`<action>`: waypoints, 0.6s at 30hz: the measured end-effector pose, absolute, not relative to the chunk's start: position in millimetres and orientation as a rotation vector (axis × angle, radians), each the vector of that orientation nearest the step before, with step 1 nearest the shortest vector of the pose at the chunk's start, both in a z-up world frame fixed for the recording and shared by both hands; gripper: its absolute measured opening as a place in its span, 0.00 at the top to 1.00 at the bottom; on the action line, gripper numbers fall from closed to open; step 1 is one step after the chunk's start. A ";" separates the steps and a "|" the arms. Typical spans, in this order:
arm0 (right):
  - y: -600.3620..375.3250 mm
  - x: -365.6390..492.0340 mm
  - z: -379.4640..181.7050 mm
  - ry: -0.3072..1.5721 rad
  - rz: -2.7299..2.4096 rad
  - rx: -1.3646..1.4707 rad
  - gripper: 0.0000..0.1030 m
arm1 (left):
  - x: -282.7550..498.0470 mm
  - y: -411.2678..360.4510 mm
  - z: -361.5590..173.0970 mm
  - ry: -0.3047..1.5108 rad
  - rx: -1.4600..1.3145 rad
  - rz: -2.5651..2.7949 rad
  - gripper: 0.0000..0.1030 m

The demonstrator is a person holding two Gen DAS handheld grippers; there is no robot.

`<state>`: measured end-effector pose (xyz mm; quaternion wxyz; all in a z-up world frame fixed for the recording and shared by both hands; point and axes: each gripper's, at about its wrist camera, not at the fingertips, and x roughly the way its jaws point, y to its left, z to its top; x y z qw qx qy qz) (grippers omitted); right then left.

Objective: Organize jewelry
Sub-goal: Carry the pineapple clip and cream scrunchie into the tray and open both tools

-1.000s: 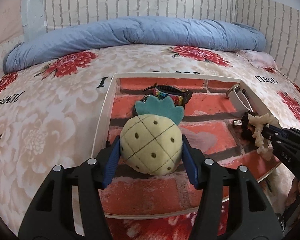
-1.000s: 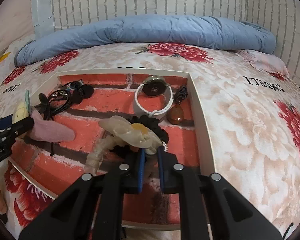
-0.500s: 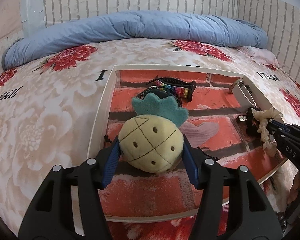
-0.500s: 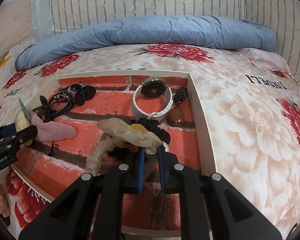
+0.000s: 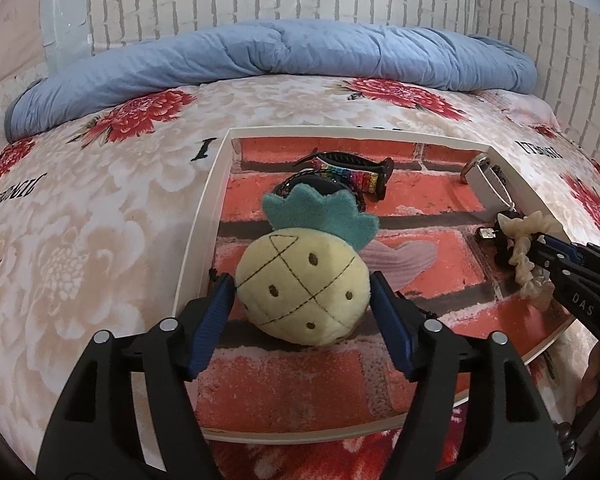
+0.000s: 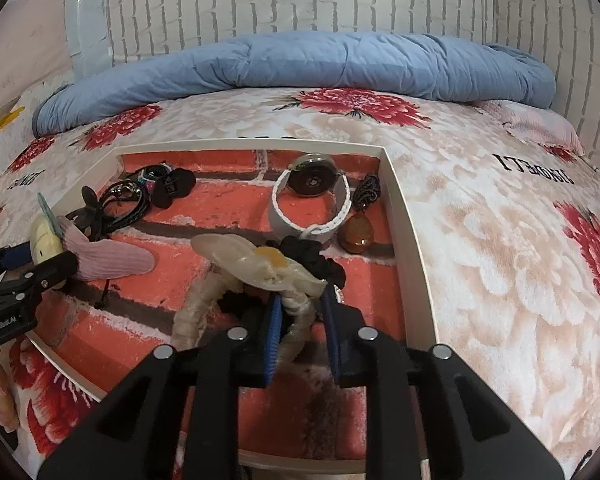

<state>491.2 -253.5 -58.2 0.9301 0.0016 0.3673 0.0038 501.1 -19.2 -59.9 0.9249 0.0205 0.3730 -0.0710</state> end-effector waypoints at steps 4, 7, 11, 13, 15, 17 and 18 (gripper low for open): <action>-253.3 490.6 -57.6 0.748 0.000 0.002 0.64 | 499.2 -20.4 -57.2 0.753 0.046 -0.141 0.26; -251.5 489.8 -56.2 0.741 0.000 -0.008 0.60 | 499.0 -20.4 -56.0 0.748 0.045 -0.141 0.26; -250.3 488.4 -54.7 0.735 -0.001 -0.023 0.57 | 496.9 -21.0 -53.4 0.733 0.051 -0.131 0.24; -248.7 485.8 -51.6 0.719 -0.006 -0.036 0.52 | 493.8 -20.4 -50.1 0.714 0.051 -0.125 0.20; -246.1 483.3 -48.8 0.705 -0.009 -0.053 0.49 | 491.9 -19.9 -47.6 0.700 0.053 -0.118 0.18; -242.9 481.6 -46.8 0.693 -0.016 -0.076 0.48 | 491.0 -20.3 -45.9 0.692 0.056 -0.114 0.18; -242.2 481.0 -46.6 0.689 -0.017 -0.081 0.46 | 490.4 -20.4 -45.2 0.687 0.058 -0.112 0.18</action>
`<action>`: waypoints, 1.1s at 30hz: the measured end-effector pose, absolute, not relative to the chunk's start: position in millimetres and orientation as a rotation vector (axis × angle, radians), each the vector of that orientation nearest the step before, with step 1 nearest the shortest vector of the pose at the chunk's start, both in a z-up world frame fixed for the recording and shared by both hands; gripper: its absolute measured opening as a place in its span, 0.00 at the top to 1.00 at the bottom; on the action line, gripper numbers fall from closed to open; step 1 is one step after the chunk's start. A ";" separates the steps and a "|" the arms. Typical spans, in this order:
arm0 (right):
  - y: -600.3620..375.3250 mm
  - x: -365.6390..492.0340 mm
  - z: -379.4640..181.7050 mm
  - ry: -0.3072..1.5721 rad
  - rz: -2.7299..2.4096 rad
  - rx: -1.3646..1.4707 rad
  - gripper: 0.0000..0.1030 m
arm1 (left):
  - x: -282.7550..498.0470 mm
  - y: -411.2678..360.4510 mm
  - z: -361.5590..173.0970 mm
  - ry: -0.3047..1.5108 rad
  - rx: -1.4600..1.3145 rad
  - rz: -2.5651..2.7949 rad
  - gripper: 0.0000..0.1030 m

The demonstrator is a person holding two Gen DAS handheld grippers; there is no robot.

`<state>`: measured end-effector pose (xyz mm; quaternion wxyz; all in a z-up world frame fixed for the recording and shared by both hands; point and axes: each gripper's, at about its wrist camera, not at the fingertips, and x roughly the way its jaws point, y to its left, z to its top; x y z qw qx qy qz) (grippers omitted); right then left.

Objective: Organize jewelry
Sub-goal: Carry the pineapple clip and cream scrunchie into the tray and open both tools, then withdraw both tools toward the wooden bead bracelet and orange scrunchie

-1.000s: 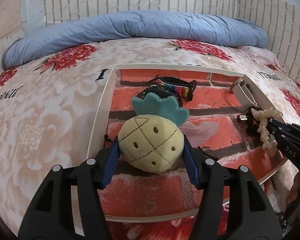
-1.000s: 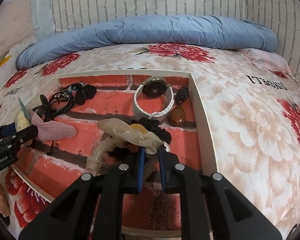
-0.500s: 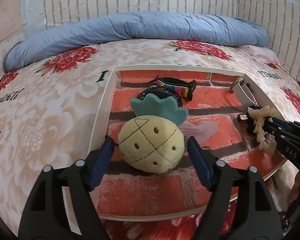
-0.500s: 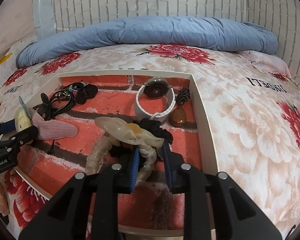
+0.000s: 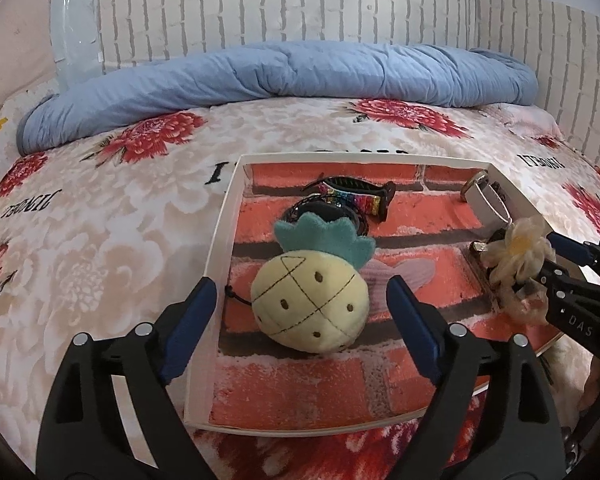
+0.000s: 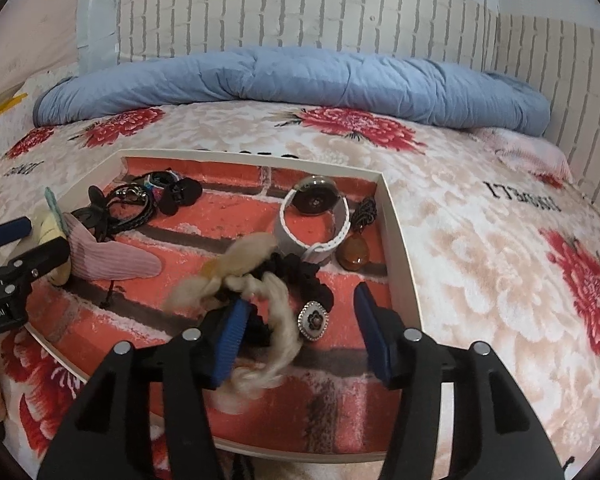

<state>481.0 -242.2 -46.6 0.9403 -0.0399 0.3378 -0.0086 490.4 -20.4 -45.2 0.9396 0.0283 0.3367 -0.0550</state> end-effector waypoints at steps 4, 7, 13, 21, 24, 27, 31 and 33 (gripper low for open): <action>-238.9 477.4 -44.7 0.669 -0.031 -0.109 0.44 | 485.6 -21.7 -42.2 0.653 0.084 -0.082 0.15; -236.4 475.3 -43.9 0.659 -0.041 -0.133 0.41 | 481.1 -21.5 -39.5 0.625 0.093 -0.066 0.12; -235.7 467.9 -41.9 0.643 -0.056 -0.166 0.33 | 473.7 -19.7 -37.0 0.605 0.099 -0.055 0.10; -236.8 456.4 -37.9 0.647 -0.077 -0.234 0.33 | 459.2 -22.1 -33.2 0.614 0.104 -0.059 0.10; -242.7 453.2 -35.8 0.650 -0.097 -0.243 0.32 | 451.6 -23.9 -29.3 0.621 0.097 -0.070 0.10; -248.9 448.6 -35.2 0.655 -0.109 -0.257 0.24 | 443.6 -23.9 -25.7 0.629 0.081 -0.083 0.08; -258.4 443.2 -29.9 0.654 -0.079 -0.210 0.16 | 432.8 -21.4 -21.1 0.645 0.041 -0.101 0.06; -261.4 443.0 -27.0 0.667 -0.052 -0.173 0.11 | 427.6 -22.6 -18.0 0.645 0.045 -0.097 0.05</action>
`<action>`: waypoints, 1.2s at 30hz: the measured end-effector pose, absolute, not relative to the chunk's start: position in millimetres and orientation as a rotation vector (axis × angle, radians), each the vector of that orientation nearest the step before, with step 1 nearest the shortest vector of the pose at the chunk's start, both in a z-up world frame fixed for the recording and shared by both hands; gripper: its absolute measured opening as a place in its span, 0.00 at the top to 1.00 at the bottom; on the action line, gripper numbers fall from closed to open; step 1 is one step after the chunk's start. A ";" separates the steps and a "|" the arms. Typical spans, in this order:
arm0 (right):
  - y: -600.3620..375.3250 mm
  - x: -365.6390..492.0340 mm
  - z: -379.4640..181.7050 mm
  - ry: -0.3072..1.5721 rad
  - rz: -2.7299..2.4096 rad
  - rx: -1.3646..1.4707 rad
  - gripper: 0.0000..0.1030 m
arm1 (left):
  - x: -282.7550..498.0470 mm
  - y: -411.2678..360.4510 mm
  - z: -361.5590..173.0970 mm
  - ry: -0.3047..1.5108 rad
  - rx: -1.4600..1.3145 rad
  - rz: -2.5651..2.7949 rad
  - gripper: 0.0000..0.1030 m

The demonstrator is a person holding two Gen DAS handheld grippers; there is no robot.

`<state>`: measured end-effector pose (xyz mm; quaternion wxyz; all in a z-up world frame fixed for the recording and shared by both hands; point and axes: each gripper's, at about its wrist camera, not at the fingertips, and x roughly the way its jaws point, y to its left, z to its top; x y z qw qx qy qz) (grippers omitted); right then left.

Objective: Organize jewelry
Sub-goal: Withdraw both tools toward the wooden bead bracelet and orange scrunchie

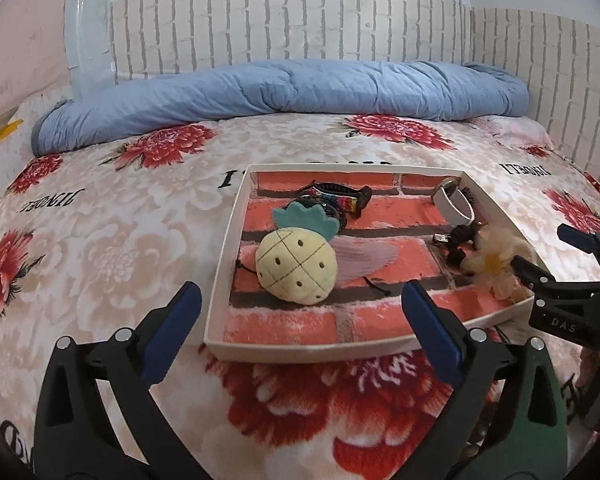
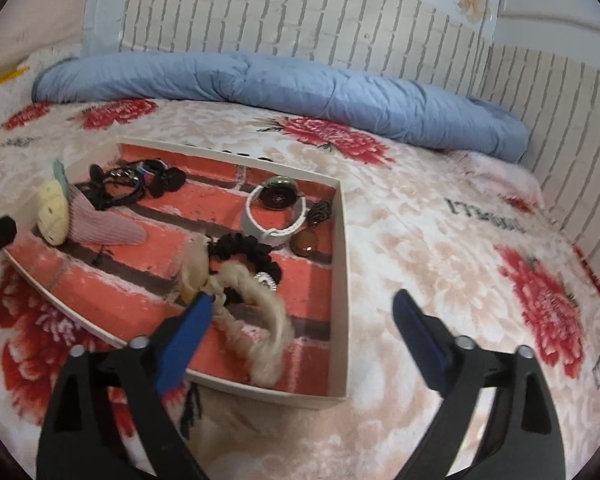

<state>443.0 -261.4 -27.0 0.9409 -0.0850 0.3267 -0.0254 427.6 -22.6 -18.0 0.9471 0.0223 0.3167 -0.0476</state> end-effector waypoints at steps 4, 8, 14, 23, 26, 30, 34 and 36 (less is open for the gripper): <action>-261.4 443.0 -22.5 0.689 -0.018 -0.135 0.11 | 416.8 -21.2 -7.2 0.637 0.050 -0.083 0.05; -261.6 443.4 -14.4 0.725 0.020 -0.075 0.11 | 408.4 -15.0 7.4 0.633 0.034 -0.082 0.05; -263.9 430.4 18.0 0.691 0.039 -0.010 0.11 | 395.2 -4.7 34.7 0.609 0.025 -0.068 0.05; -272.7 382.8 81.1 0.588 0.007 -0.040 0.05 | 356.4 -12.3 77.3 0.567 0.019 -0.078 0.05; -280.4 363.9 96.9 0.565 -0.005 -0.043 0.04 | 340.8 -18.2 88.7 0.557 0.011 -0.092 0.05; -290.7 341.6 108.6 0.575 -0.002 -0.037 0.04 | 327.6 -26.5 93.4 0.575 0.004 -0.110 0.05; -306.4 318.2 113.2 0.567 -0.017 -0.009 0.04 | 311.6 -33.1 94.4 0.581 0.001 -0.117 0.05; -314.1 307.6 112.7 0.566 -0.037 -0.001 0.04 | 302.1 -35.2 93.9 0.587 -0.004 -0.128 0.05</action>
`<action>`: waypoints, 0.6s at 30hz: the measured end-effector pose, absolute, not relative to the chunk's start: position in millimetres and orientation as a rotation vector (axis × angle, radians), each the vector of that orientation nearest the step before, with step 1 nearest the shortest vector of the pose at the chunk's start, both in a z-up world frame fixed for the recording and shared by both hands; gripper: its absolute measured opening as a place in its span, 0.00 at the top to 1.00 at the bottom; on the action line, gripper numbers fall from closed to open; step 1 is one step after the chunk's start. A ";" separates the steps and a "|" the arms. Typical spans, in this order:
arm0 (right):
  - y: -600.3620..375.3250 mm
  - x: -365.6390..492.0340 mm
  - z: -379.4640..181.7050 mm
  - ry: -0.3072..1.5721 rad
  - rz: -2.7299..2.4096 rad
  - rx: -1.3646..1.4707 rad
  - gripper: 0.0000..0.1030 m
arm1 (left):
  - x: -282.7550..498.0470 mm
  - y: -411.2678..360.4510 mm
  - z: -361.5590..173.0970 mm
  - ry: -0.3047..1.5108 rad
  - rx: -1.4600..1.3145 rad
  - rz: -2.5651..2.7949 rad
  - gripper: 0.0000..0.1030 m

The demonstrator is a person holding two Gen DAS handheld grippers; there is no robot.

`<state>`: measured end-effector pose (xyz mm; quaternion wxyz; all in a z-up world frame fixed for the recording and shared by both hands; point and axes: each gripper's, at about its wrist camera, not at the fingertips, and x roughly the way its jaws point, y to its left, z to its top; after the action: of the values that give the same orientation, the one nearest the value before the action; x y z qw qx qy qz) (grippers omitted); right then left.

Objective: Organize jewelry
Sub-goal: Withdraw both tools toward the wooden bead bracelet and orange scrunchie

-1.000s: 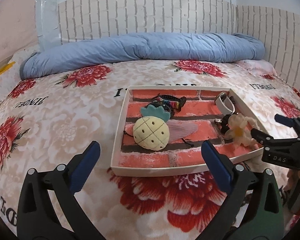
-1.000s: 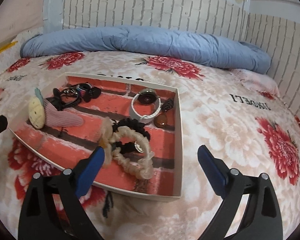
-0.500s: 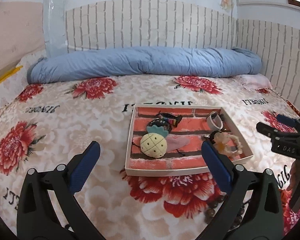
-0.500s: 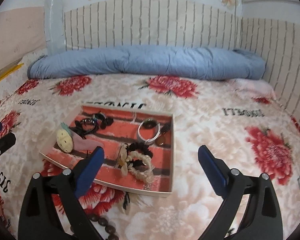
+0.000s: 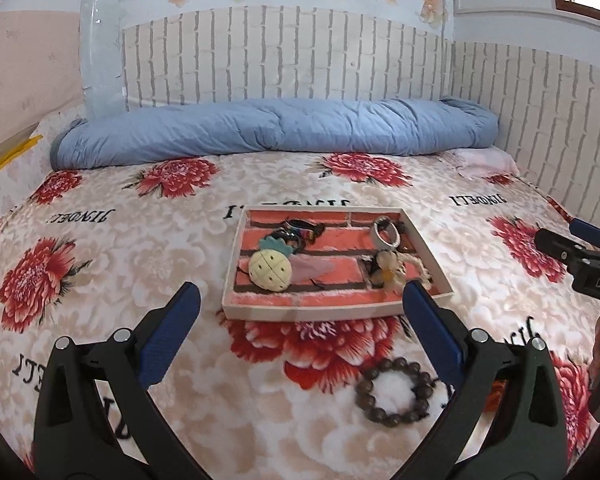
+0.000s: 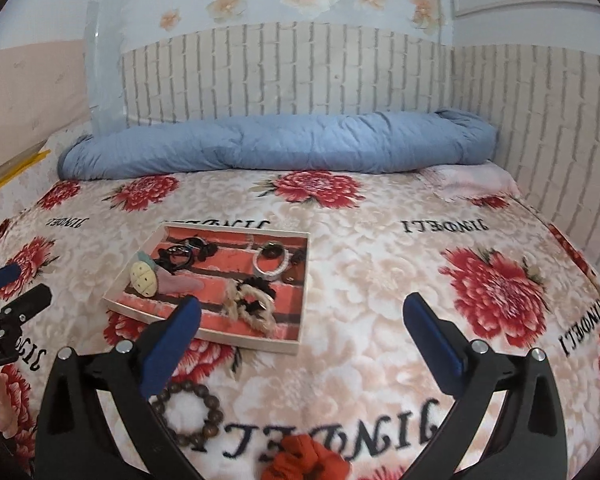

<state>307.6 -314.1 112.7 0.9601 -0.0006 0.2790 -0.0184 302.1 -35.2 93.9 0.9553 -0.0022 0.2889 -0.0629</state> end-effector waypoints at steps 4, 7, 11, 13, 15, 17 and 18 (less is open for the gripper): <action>-329.2 288.9 105.4 0.578 -0.082 -0.007 0.04 | 286.8 -39.2 88.2 0.613 -0.013 -0.152 0.05; -340.1 277.4 95.2 0.591 -0.108 -0.006 0.04 | 278.4 -39.9 81.0 0.625 -0.019 -0.148 0.05; -348.6 266.0 82.5 0.606 -0.110 0.001 0.04 | 269.9 -44.3 69.1 0.642 -0.025 -0.156 0.05; -351.7 261.3 73.8 0.617 -0.096 0.023 0.04 | 266.8 -48.7 62.2 0.646 -0.021 -0.162 0.05; -354.4 256.9 63.5 0.632 -0.099 0.041 0.04 | 265.9 -52.4 55.1 0.655 -0.021 -0.174 0.05; -355.5 253.8 50.0 0.644 -0.106 0.045 0.04 | 265.4 -55.1 47.1 0.664 -0.031 -0.182 0.05; -354.7 254.2 43.0 0.650 -0.113 0.035 0.04 | 265.3 -57.0 41.7 0.670 -0.032 -0.189 0.05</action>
<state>254.2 -354.7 43.0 0.9459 0.0172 0.3193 -0.0555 265.3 -57.0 41.7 0.9399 -0.0158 0.3283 -0.0926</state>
